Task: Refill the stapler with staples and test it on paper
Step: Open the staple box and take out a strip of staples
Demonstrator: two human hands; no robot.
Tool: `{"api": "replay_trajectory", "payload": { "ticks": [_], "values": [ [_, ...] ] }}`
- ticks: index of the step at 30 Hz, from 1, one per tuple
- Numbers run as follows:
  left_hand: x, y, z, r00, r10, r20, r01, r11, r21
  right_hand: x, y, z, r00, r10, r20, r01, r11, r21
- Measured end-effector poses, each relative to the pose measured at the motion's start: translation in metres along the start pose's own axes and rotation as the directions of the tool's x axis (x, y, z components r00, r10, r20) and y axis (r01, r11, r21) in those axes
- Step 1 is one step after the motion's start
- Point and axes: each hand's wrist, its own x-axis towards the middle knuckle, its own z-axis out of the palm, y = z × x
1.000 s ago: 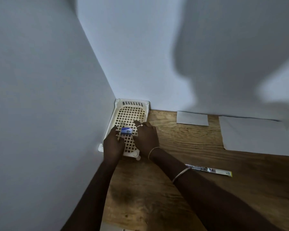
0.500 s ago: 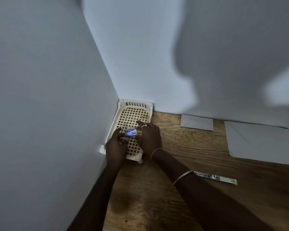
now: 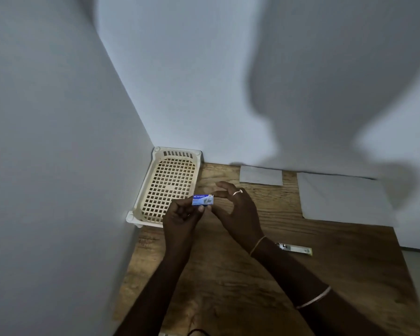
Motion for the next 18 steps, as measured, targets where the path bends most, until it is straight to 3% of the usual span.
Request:
{"api": "replay_trajectory", "payload": {
  "ticks": [6,18],
  "values": [
    [-0.017,0.019,0.028,0.992,0.112,0.058,-0.102,0.984,-0.143,-0.018,-0.003,-0.046,0.999,-0.043,-0.018,0.044,0.998,0.037],
    [-0.039,0.040,0.054,0.958,0.252,0.136,-0.233,0.962,-0.142,-0.047,0.009,-0.083,0.994,-0.067,-0.092,0.076,0.992,0.104]
  ]
}}
